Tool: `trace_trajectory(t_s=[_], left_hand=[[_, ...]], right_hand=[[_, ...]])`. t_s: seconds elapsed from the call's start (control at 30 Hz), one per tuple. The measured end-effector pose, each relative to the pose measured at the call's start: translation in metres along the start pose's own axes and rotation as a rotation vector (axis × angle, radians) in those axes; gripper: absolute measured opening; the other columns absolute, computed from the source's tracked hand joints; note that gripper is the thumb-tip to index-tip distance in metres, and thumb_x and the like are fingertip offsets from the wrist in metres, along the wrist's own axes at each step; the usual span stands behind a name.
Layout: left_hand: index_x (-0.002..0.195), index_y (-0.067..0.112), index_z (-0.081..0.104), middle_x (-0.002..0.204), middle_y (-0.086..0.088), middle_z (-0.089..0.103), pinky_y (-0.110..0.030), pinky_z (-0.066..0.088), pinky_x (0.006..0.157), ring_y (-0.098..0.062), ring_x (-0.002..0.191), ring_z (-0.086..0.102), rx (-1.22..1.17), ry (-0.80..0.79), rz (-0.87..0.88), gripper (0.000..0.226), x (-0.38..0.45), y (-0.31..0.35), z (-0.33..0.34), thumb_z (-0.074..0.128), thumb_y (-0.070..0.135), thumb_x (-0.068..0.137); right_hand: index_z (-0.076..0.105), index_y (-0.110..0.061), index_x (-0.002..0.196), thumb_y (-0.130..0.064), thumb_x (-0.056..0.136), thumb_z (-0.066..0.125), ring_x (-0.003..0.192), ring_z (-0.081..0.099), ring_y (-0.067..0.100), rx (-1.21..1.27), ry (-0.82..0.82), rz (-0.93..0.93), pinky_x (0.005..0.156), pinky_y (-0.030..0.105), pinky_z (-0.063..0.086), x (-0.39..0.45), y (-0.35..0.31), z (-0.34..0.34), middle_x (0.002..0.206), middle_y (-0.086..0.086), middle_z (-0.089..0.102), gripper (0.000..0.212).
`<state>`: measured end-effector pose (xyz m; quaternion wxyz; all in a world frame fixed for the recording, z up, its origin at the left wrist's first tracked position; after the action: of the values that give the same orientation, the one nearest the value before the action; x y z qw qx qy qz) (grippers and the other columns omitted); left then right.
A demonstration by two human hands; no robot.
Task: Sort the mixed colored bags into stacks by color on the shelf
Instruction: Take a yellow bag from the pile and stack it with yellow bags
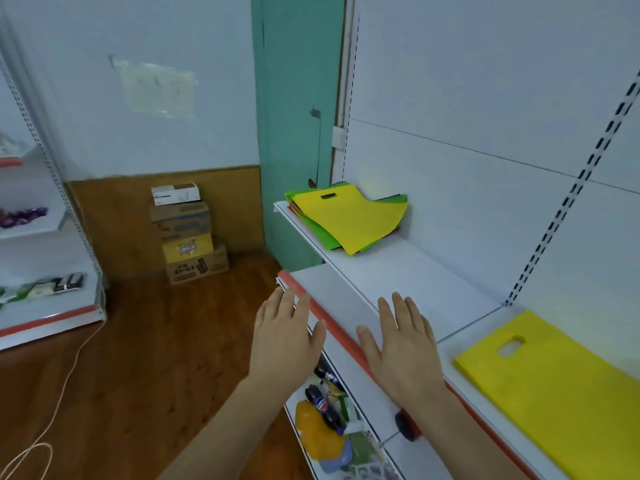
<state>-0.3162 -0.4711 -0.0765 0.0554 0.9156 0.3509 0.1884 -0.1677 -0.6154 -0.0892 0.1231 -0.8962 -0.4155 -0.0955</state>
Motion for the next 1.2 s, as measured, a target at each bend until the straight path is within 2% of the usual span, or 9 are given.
trace_trajectory(t_s=[0.13,0.33,0.47,0.6,0.83,1.03,1.2], left_hand=[[0.162,0.025,0.034,0.171,-0.001,0.026,-0.046,0.017,0.13,-0.024,0.16,0.013,-0.016,-0.021,0.068,0.064,0.058,-0.023,0.024,0.027,0.058,0.107],[0.161,0.024,0.035,0.171,-0.003,0.027,-0.045,0.017,0.13,-0.026,0.16,0.015,0.003,-0.036,0.145,0.065,0.175,-0.048,0.06,0.029,0.058,0.107],[0.161,0.023,0.035,0.169,-0.003,0.03,-0.044,0.019,0.128,-0.024,0.158,0.019,0.033,-0.06,0.224,0.065,0.249,-0.053,0.074,0.03,0.058,0.107],[0.162,0.021,0.033,0.168,-0.003,0.031,-0.044,0.022,0.127,-0.024,0.158,0.02,0.038,-0.067,0.262,0.068,0.321,-0.06,0.085,0.031,0.06,0.106],[0.162,0.017,0.031,0.168,-0.007,0.033,-0.048,0.019,0.128,-0.028,0.158,0.02,0.012,-0.113,0.352,0.071,0.417,-0.072,0.123,0.037,0.058,0.105],[0.159,0.014,0.038,0.167,-0.011,0.033,-0.05,0.018,0.128,-0.032,0.157,0.02,0.027,-0.102,0.57,0.073,0.467,-0.071,0.143,0.037,0.06,0.101],[0.155,0.01,0.047,0.166,-0.014,0.037,-0.05,0.01,0.128,-0.03,0.158,0.021,0.089,-0.151,0.727,0.081,0.465,-0.069,0.164,0.017,0.065,0.103]], right_hand=[[0.034,-0.016,0.164,-0.069,0.103,0.016,0.161,0.017,0.033,-0.028,-0.001,0.067,0.128,0.053,0.022,0.056,-0.008,0.025,0.172,0.013,0.025,0.083],[0.049,-0.008,0.155,-0.064,0.103,0.022,0.155,0.031,0.039,0.011,0.1,0.121,0.123,0.057,0.031,0.157,-0.015,0.047,0.165,0.019,0.04,0.081],[0.045,-0.011,0.158,-0.065,0.104,0.023,0.156,0.028,0.038,-0.001,0.098,0.177,0.122,0.055,0.029,0.223,-0.013,0.061,0.167,0.018,0.035,0.08],[0.048,-0.009,0.156,-0.064,0.103,0.026,0.156,0.028,0.04,0.008,0.107,0.219,0.122,0.057,0.03,0.279,-0.013,0.073,0.166,0.019,0.038,0.08],[0.053,-0.011,0.153,-0.067,0.099,0.022,0.154,0.034,0.039,-0.083,0.101,0.344,0.122,0.057,0.031,0.336,-0.01,0.097,0.161,0.017,0.045,0.084],[0.039,-0.023,0.161,-0.071,0.103,0.022,0.16,0.016,0.033,-0.2,-0.009,0.58,0.126,0.054,0.019,0.358,-0.009,0.116,0.17,0.007,0.03,0.077],[0.044,-0.032,0.155,-0.072,0.101,0.025,0.157,0.023,0.032,-0.252,-0.05,0.763,0.125,0.053,0.02,0.341,-0.014,0.124,0.169,0.001,0.034,0.07]])
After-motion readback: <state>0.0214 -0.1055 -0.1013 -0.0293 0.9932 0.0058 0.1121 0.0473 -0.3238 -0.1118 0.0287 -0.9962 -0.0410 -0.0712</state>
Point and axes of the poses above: each hand's wrist, its own x-axis towards the middle knuckle, its own z-axis out of the palm, y = z × x, the point moved 7 cm from there along x, towards the middle knuckle
